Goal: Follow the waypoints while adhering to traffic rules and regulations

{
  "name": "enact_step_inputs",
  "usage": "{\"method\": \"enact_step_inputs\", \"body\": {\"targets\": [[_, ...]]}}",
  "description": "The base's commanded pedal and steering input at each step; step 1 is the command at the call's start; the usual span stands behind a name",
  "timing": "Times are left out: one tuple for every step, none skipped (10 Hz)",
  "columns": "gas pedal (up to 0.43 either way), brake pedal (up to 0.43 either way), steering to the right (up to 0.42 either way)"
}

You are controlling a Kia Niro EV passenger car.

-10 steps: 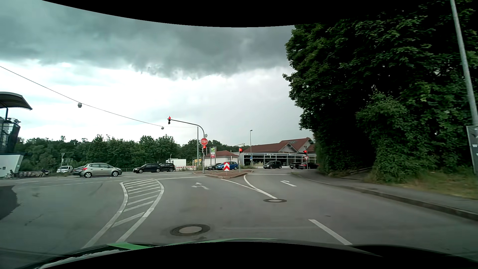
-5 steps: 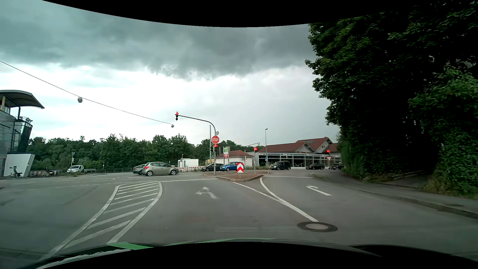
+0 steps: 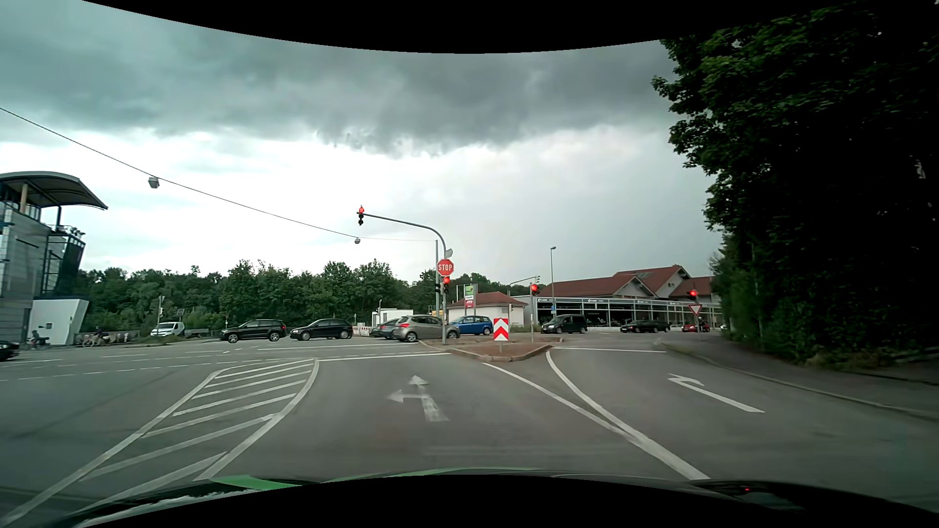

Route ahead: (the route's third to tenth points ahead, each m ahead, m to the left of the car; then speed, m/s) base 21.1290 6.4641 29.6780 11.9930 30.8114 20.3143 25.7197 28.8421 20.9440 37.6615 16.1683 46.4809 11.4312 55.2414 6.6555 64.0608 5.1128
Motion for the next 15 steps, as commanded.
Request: {"method": "enact_step_inputs", "body": {"targets": [[0.0, 0.0, -0.101], [0.0, 0.0, -0.101], [0.0, 0.0, -0.101], [0.0, 0.0, -0.101], [0.0, 0.0, -0.101], [0.0, 0.0, -0.101], [0.0, 0.0, -0.101], [0.0, 0.0, -0.098], [0.0, 0.0, -0.096], [0.0, 0.0, -0.095], [0.0, 0.043, -0.095], [0.0, 0.098, -0.095], [0.0, 0.128, -0.095], [0.0, 0.14, -0.095], [0.0, 0.152, -0.095]]}}
